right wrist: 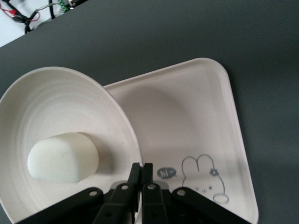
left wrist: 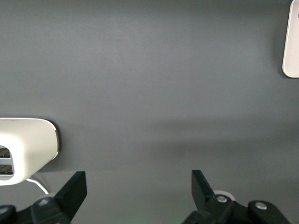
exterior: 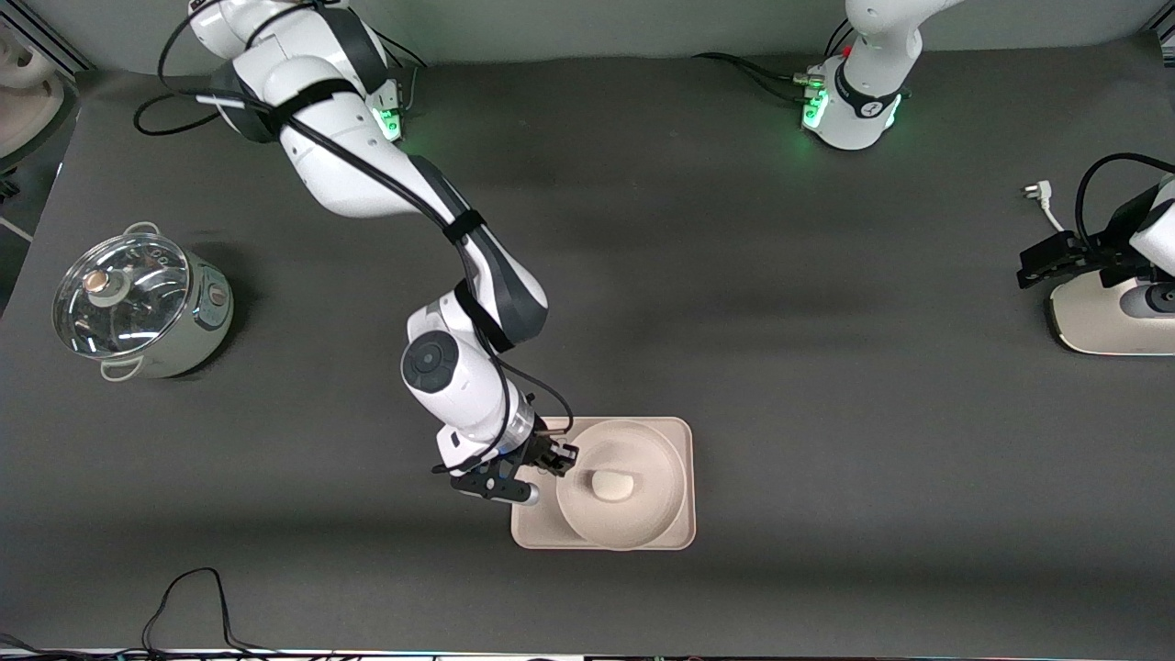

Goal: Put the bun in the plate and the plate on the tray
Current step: 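Carry the plate with the right gripper and lower it onto the tray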

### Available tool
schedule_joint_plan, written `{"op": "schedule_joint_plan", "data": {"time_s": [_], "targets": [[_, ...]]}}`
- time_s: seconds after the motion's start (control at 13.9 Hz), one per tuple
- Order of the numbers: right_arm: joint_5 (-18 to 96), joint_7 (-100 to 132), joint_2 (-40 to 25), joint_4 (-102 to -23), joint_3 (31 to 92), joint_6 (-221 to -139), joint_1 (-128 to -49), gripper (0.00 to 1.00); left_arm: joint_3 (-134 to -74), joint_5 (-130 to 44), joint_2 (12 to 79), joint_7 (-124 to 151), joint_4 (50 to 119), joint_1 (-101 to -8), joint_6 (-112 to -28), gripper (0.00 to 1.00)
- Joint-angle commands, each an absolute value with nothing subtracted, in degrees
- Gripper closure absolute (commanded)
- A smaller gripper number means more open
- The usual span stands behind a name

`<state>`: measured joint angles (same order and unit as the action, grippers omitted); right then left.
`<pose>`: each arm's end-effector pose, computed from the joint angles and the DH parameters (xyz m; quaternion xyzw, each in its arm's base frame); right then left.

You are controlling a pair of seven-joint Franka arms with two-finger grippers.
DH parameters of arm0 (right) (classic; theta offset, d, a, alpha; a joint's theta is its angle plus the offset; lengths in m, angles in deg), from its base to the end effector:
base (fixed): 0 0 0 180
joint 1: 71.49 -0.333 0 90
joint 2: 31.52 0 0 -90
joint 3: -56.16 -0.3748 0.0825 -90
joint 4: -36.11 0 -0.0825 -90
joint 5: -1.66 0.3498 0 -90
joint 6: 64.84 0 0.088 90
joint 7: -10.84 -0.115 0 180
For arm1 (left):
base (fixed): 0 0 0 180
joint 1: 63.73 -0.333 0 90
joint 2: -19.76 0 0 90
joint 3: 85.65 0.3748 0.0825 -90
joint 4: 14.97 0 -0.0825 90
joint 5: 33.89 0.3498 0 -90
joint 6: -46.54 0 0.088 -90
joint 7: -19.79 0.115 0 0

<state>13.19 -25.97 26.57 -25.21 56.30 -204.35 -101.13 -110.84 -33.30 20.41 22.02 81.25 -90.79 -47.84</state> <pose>0.7205 0.4104 0.2836 -0.9738 0.1254 -0.1035 0.1591 0.5261 0.0197 0.6288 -0.9998 0.0037 0.0213 0.0020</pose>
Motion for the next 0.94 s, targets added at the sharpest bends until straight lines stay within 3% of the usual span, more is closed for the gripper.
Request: {"op": "schedule_joint_plan", "data": {"time_s": [0.0, 0.58, 0.72, 0.79, 0.86], "targets": [[15.02, -24.49, 30.96, -21.55, 56.69, -206.26, -101.28, 1.0, -110.52, -33.54, 19.67, 21.2, 81.79, -90.45, -48.47, 0.0], [16.51, -24.84, 31.67, -24.26, 56.6, -206.08, -101.46, 1.0, -110.52, -33.54, 19.76, 21.2, 81.79, -90.45, -48.55, 0.0], [18.26, -24.84, 31.41, -24.45, 56.6, -206.08, -101.37, 0.43, -110.43, -33.54, 19.76, 21.2, 81.79, -90.45, -48.55, 0.0], [18.79, -24.93, 31.06, -24.45, 56.6, -206.08, -101.46, 0.0, -110.52, -33.54, 19.76, 21.2, 81.79, -90.45, -48.55, 0.0], [18.8, -25.1, 30.71, -24.36, 56.6, -205.82, -101.37, 0.0, -110.43, -33.54, 19.76, 21.2, 81.79, -90.45, -48.55, 0.0]]}}
